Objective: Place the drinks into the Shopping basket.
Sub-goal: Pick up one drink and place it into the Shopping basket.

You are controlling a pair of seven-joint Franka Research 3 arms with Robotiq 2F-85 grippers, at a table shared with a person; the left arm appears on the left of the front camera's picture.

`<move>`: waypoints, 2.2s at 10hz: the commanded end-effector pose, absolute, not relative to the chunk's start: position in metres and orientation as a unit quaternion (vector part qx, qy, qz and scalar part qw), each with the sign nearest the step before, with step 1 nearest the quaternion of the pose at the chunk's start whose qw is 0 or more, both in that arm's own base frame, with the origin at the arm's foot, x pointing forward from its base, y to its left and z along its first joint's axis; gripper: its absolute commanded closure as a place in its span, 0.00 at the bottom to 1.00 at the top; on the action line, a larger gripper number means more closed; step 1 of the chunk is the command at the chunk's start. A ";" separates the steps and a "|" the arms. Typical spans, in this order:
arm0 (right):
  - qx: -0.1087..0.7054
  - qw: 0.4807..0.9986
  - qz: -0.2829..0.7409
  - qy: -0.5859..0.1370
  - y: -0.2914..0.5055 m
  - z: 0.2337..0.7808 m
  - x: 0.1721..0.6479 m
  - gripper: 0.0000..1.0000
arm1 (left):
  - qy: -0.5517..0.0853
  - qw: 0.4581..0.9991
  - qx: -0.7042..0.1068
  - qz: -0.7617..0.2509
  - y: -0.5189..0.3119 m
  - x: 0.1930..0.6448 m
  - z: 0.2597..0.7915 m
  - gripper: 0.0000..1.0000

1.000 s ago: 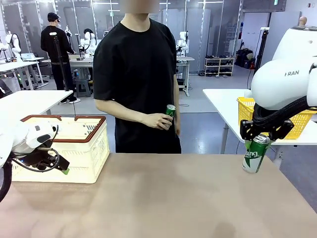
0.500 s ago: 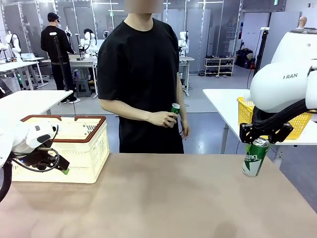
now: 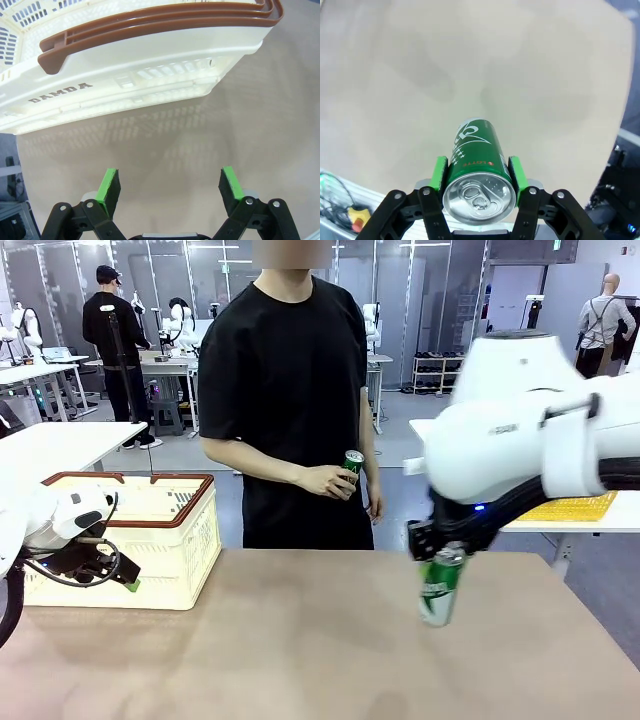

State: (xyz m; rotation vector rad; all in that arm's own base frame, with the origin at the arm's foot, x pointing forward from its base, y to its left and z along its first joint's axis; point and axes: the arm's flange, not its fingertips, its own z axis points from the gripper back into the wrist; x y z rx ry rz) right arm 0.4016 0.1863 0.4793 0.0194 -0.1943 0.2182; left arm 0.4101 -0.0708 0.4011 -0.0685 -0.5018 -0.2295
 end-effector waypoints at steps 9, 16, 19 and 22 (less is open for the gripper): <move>0.002 0.967 0.226 -0.118 0.326 0.464 0.438 0.42 | -0.247 0.962 -0.035 -0.111 -0.069 0.411 0.400 0.00; -0.003 0.970 0.222 -0.096 0.332 0.413 0.460 0.42 | -0.247 0.962 -0.035 -0.111 -0.069 0.411 0.400 0.00; -0.008 0.970 0.220 -0.100 0.333 0.402 0.463 0.42 | -0.247 0.962 -0.035 -0.111 -0.069 0.411 0.400 0.00; -0.007 0.972 0.215 -0.095 0.334 0.391 0.468 0.42 | -0.247 0.962 -0.035 -0.111 -0.069 0.411 0.400 0.00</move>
